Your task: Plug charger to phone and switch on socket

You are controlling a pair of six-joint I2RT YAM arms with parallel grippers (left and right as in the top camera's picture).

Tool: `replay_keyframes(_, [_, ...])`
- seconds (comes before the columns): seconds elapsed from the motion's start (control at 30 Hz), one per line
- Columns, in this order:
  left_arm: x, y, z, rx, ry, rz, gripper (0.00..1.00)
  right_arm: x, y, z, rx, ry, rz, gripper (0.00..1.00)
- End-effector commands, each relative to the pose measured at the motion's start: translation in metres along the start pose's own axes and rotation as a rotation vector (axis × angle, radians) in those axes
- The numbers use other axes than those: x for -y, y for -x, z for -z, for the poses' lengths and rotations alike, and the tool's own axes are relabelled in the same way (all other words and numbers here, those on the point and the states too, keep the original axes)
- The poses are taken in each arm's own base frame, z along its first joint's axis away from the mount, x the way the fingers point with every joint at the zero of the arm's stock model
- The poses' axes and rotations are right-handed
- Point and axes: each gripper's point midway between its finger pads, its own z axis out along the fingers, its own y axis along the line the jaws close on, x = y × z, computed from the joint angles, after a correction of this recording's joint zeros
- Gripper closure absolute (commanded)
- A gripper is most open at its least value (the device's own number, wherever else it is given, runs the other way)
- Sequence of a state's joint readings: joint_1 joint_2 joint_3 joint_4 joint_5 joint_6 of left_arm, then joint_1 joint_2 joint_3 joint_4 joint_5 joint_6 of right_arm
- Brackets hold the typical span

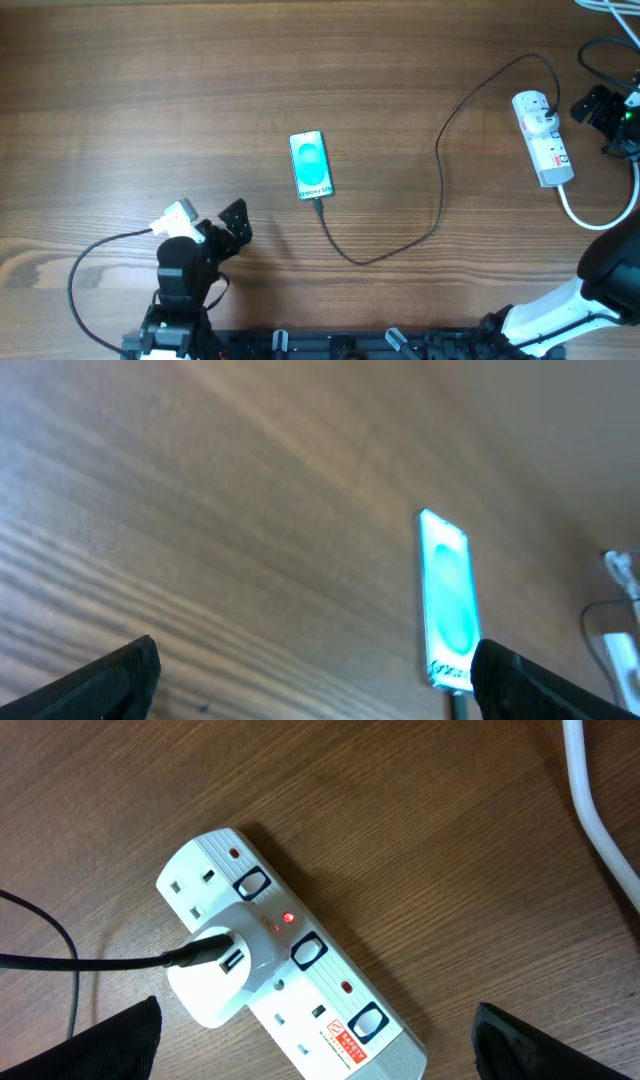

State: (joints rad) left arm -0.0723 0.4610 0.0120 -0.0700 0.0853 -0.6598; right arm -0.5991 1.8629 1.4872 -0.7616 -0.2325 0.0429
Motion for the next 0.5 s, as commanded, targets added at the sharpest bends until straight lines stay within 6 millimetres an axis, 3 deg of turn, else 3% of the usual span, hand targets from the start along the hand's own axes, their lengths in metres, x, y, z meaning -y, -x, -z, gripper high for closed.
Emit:
replay_keyframes(0.0, [0.006,0.012,0.005,0.066,-0.025,-0.038,0.00,-0.001,-0.003,-0.005,-0.014,0.012,0.011,0.00])
replay_keyframes(0.47, [0.045,0.053,0.033,0.294,-0.178,-0.232,0.00,-0.001,-0.003,-0.005,-0.014,0.012,0.011,0.00])
